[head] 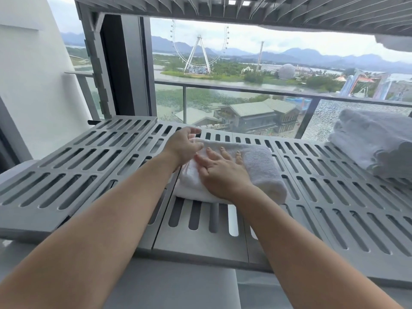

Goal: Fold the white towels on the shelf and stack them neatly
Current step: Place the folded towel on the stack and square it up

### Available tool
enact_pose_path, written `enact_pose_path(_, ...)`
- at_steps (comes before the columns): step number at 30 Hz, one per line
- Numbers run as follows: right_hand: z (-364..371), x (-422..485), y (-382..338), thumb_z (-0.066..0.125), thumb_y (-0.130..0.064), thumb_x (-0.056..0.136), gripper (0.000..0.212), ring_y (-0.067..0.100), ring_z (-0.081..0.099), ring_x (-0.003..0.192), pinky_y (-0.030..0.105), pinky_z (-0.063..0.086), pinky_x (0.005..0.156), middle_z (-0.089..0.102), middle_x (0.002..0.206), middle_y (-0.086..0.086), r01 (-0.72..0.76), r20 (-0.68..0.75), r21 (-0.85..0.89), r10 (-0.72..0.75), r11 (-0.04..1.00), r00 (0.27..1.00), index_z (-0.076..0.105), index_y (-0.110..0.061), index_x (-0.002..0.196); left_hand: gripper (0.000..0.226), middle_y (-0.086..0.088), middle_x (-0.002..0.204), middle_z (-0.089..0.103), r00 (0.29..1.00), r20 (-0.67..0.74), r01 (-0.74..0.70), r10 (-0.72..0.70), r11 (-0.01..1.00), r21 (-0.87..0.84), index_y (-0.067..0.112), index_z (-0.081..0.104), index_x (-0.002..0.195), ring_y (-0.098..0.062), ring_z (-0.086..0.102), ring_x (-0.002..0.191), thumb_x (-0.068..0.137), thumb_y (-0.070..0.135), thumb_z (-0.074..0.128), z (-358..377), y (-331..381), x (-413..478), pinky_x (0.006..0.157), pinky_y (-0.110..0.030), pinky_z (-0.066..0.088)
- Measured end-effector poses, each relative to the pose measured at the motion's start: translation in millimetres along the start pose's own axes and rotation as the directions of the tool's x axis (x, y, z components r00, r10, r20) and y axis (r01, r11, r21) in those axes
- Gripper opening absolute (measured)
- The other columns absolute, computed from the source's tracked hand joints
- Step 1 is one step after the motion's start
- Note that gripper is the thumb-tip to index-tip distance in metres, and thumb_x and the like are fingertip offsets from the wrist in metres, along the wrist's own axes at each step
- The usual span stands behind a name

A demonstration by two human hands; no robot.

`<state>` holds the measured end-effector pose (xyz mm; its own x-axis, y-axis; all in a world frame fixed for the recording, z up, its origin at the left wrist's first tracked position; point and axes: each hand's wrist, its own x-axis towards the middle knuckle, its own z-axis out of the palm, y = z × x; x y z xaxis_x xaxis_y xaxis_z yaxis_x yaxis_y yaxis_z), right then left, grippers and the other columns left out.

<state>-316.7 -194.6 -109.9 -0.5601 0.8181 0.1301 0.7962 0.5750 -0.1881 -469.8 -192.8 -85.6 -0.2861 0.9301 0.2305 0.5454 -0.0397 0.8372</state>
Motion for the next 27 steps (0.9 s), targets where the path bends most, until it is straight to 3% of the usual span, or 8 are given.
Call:
enact_pose_path(4,-9.6,-7.9,0.9,0.041,-0.036,0.098,0.039,0.022,0.034,0.146,0.048,0.014,0.123,0.05,0.15,-0.007,0.051,-0.114,0.149,-0.034,0.987,0.993,0.063,-0.04,0.131,0.034,-0.006,0.12,0.067,0.996,-0.087,0.005,0.013,0.98,0.201,0.021,0.067,0.122,-0.018,0.062,0.095,0.091,0.009,0.066,2.2,-8.5,3.1,0.071,-0.021,0.046)
enact_pose_path(7,-22.9,-17.8,2.7,0.05,-0.023,0.092,0.031,0.027,0.063,0.111,0.037,0.048,0.098,0.073,0.114,0.0,0.056,-0.22,0.184,-0.014,0.981,0.975,0.078,-0.026,0.104,0.028,0.0,0.107,0.07,0.988,-0.154,0.04,-0.006,0.975,0.22,0.022,0.069,0.116,-0.015,0.063,0.092,0.09,0.013,0.068,1.8,-10.9,9.1,0.067,-0.018,0.042)
enact_pose_path(9,-30.3,-20.4,7.3,0.047,-0.023,0.092,0.032,0.03,0.061,0.113,0.037,0.043,0.101,0.072,0.112,0.004,-0.016,-0.247,-0.015,0.012,1.0,0.969,0.075,-0.023,0.106,0.027,0.002,0.105,0.071,0.988,-0.155,0.044,-0.006,0.969,0.242,0.022,0.069,0.115,-0.012,0.063,0.087,0.089,0.015,0.069,1.4,-9.8,9.1,0.065,-0.017,0.043)
enact_pose_path(11,-33.4,-21.3,12.4,0.043,-0.034,0.095,0.039,0.035,0.042,0.136,0.057,0.02,0.118,0.057,0.139,0.009,-0.15,-0.178,-0.164,0.121,0.975,0.977,0.063,-0.027,0.128,0.028,0.003,0.111,0.071,0.979,-0.189,-0.017,0.079,0.951,0.308,0.022,0.069,0.116,-0.014,0.065,0.094,0.089,0.015,0.07,0.9,-5.9,7.3,0.079,-0.025,0.052)
enact_pose_path(13,-31.0,-22.3,15.8,0.032,-0.051,0.099,0.052,0.04,0.018,0.149,0.071,0.001,0.114,0.03,0.161,0.01,-0.215,-0.052,-0.164,0.21,0.963,0.976,0.045,-0.032,0.145,0.023,0.003,0.114,0.073,0.95,-0.207,-0.149,0.235,0.92,0.361,0.023,0.072,0.113,-0.016,0.067,0.101,0.092,0.015,0.067,1.6,0.2,5.2,0.09,-0.034,0.055)
enact_pose_path(16,-15.9,-22.9,15.7,0.016,-0.059,0.099,0.063,0.037,0.005,0.153,0.073,-0.002,0.113,0.012,0.167,0.008,-0.177,-0.025,-0.195,0.176,0.965,0.984,0.02,-0.034,0.157,0.023,0.003,0.113,0.075,0.934,-0.075,-0.296,0.349,0.876,0.381,0.025,0.074,0.109,-0.017,0.069,0.103,0.098,0.014,0.058,6.4,11.3,5.7,0.094,-0.036,0.055)
enact_pose_path(24,-4.0,-31.6,23.6,0.007,-0.062,0.098,0.073,0.03,0.001,0.154,0.068,-0.002,0.116,0.008,0.168,0.007,-0.137,-0.076,-0.225,0.123,0.965,0.99,0.009,-0.024,0.16,0.038,-0.008,0.138,0.06,0.95,0.312,-0.205,0.03,0.812,0.546,0.023,0.056,0.136,-0.027,0.055,0.122,0.109,0.037,0.034,32.8,18.7,25.9,0.1,-0.038,0.043)
enact_pose_path(27,-5.7,-34.6,31.9,0.011,-0.062,0.099,0.073,0.026,0.0,0.155,0.063,-0.003,0.119,0.008,0.168,0.004,-0.11,-0.066,-0.2,0.099,0.974,0.993,0.01,-0.023,0.16,0.042,-0.01,0.135,0.06,0.951,0.307,-0.214,0.021,0.762,0.611,0.021,0.055,0.136,-0.028,0.055,0.122,0.108,0.041,0.031,40.2,10.8,26.4,0.096,-0.037,0.041)
